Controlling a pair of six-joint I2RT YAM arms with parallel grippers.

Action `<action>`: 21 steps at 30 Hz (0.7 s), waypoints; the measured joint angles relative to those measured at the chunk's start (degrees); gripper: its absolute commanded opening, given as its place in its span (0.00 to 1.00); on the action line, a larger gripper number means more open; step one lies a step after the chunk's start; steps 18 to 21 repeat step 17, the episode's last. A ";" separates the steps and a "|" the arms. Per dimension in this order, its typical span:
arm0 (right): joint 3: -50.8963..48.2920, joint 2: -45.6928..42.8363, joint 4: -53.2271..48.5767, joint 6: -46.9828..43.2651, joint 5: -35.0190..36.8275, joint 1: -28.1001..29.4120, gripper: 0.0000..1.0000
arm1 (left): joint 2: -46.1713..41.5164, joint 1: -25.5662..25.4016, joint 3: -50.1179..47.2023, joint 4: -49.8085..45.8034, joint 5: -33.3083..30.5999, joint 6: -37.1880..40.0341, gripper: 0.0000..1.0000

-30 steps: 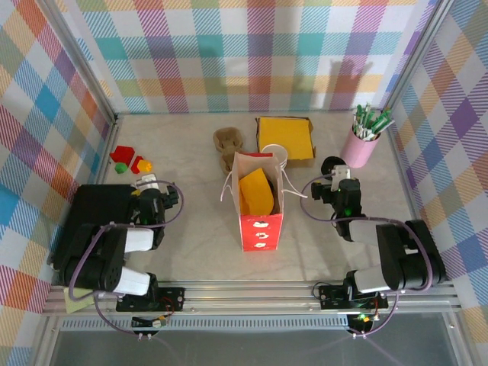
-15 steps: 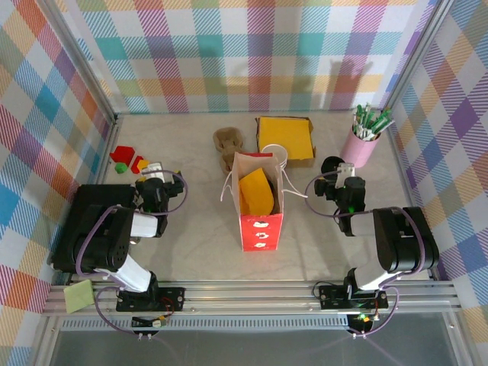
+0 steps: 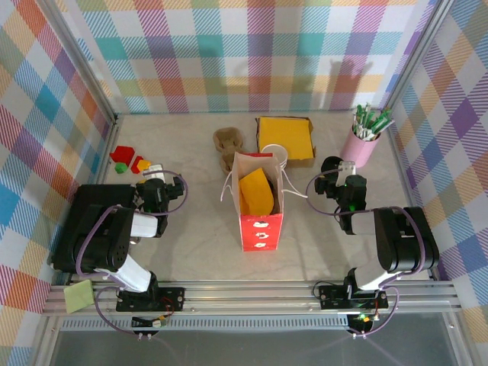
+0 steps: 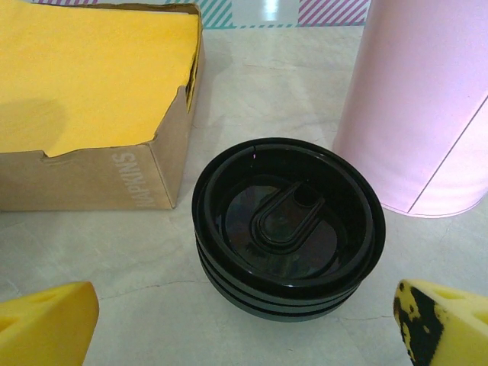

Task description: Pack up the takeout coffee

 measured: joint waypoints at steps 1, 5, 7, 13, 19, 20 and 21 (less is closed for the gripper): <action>0.00 0.00 0.00 0.00 -0.20 -0.11 0.99 | 0.00 0.00 0.00 0.00 0.00 0.00 1.00; 0.11 0.00 -0.24 0.15 -0.72 -0.37 0.99 | 0.00 0.00 0.00 0.00 0.00 0.00 1.00; 0.31 0.00 -0.52 0.22 -1.11 -0.57 0.99 | 0.00 0.00 0.00 0.00 0.00 0.00 1.00; 0.42 0.00 -0.90 0.44 -1.53 -0.81 0.99 | 0.00 0.00 0.00 0.00 0.00 0.00 1.00; 0.42 0.00 -0.92 0.44 -1.70 -0.87 0.99 | 0.00 0.00 0.00 0.00 0.00 0.00 1.00; 0.42 0.00 -0.92 0.44 -1.70 -0.87 0.99 | 0.00 0.00 0.00 0.00 0.00 0.00 1.00; 0.42 0.00 -0.92 0.44 -1.70 -0.87 0.99 | 0.00 0.00 0.00 0.00 0.00 0.00 1.00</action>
